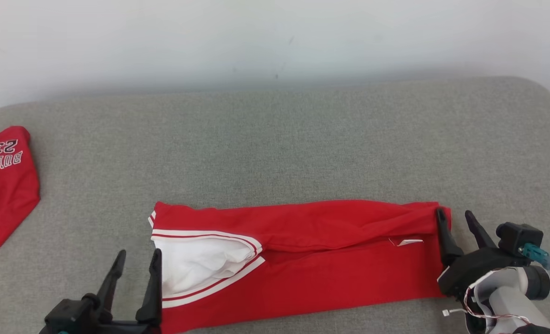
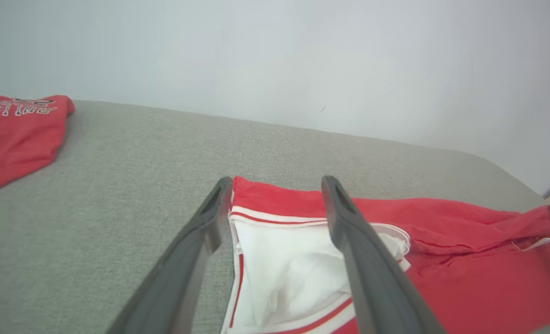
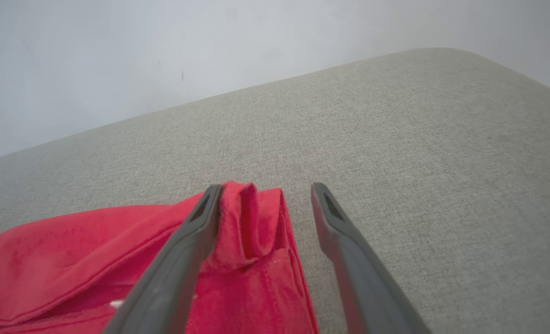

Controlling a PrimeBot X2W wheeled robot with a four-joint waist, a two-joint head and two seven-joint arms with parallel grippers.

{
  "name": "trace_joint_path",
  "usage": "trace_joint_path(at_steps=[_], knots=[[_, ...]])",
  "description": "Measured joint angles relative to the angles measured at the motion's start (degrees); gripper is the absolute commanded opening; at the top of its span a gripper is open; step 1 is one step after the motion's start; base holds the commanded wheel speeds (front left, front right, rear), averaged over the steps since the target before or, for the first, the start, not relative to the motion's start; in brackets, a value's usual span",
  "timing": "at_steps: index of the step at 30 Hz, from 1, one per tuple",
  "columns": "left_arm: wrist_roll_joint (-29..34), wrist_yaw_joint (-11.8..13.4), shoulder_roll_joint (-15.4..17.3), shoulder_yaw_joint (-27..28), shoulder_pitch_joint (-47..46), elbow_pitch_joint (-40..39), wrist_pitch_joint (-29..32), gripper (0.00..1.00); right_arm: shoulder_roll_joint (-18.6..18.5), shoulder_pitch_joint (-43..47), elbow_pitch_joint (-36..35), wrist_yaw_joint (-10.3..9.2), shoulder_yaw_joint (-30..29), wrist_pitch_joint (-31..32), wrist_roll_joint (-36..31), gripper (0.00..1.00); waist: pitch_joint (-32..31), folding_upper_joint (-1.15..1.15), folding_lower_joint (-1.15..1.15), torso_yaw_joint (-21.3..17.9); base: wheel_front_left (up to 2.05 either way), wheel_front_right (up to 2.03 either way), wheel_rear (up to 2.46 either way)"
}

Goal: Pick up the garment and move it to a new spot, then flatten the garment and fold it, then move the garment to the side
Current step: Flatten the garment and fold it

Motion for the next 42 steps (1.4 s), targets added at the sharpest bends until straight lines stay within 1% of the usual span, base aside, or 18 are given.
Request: trace_joint_path(at_steps=[5,8,11,17,22,23,24,25,29,31,33,34,37,39,42], knots=[[9.27,1.09,-3.55,7.03,3.54,-4.22,0.01,1.00,-1.25,1.11,0.41,0.00,-0.11,0.64,0.86,1.00,-1.73,0.00,0.00,0.53,0.00,0.00,0.00],[13.18,1.55,-4.63,9.78,5.65,-6.57,0.00,1.00,-1.75,1.13,1.89,0.00,-0.15,2.65,0.96,1.00,-2.40,0.00,0.00,1.30,0.00,0.00,0.00],[15.58,1.60,-4.85,11.29,7.37,-8.39,0.00,1.00,-1.81,0.97,3.60,0.00,-0.16,4.38,0.96,1.00,-2.93,0.00,0.00,2.23,0.00,0.00,0.00],[16.83,1.55,-4.75,12.71,8.36,-9.92,0.00,1.00,-1.78,0.28,8.76,0.00,-0.75,7.57,0.97,1.00,-3.54,0.01,0.01,4.32,0.00,0.00,0.00],[17.07,1.45,-4.88,12.65,8.94,-8.88,0.00,1.00,-0.82,-0.07,11.20,0.00,-0.09,8.82,1.57,1.00,-3.84,0.01,0.01,5.46,0.00,0.00,0.00],[17.14,1.12,-4.91,12.45,9.09,-8.47,0.00,1.00,-0.71,-0.12,11.50,0.00,0.13,9.13,1.65,0.40,-3.93,0.00,0.01,5.51,0.00,0.00,0.00],[17.22,1.05,-4.97,12.36,9.15,-8.28,0.00,1.00,-0.69,-0.26,11.68,0.00,0.36,9.50,2.02,0.40,-4.02,0.01,0.01,5.53,0.00,0.00,0.00],[17.23,1.05,-5.01,12.29,9.15,-8.00,0.00,1.00,-0.66,-0.32,11.78,0.00,0.52,9.57,2.60,0.00,-4.12,0.00,0.01,5.52,0.00,0.00,0.00],[17.62,1.46,-4.85,11.92,9.52,-6.61,0.44,1.00,-0.78,-0.83,12.62,0.00,0.92,9.05,3.15,0.00,-4.70,0.01,0.01,5.30,0.00,0.00,0.00],[17.61,1.54,-4.82,11.88,9.78,-6.26,0.46,1.00,-1.46,-1.44,12.85,0.00,0.80,8.37,3.50,0.00,-5.05,0.01,0.01,5.10,0.00,0.00,0.00],[17.60,1.62,-4.79,11.78,9.88,-6.01,0.54,1.00,-3.23,-2.14,13.35,0.00,0.21,7.39,3.49,0.00,-5.43,0.01,0.01,4.86,0.00,0.00,0.00],[17.60,1.71,-4.82,11.62,9.94,-5.72,0.59,1.00,-5.88,-2.69,14.10,0.00,-0.48,6.53,3.27,0.00,-5.79,0.01,0.01,4.63,0.00,0.00,0.00],[17.52,1.71,-4.91,11.56,9.96,-5.57,0.58,1.00,-9.00,-3.22,15.25,0.00,-1.62,5.68,2.75,0.00,-6.17,0.01,0.01,4.28,0.00,0.00,0.00],[17.49,1.79,-4.98,11.47,9.96,-5.25,0.58,1.00,-10.27,-3.82,15.46,0.00,-1.94,5.42,2.14,0.00,-6.33,0.01,0.01,4.04,0.00,0.00,0.00],[17.31,2.13,-5.09,11.59,10.12,-4.72,0.57,1.00,-10.22,-4.07,14.18,0.00,-1.70,5.04,1.52,0.00,-6.53,0.01,0.01,3.50,0.00,0.00,0.00]])
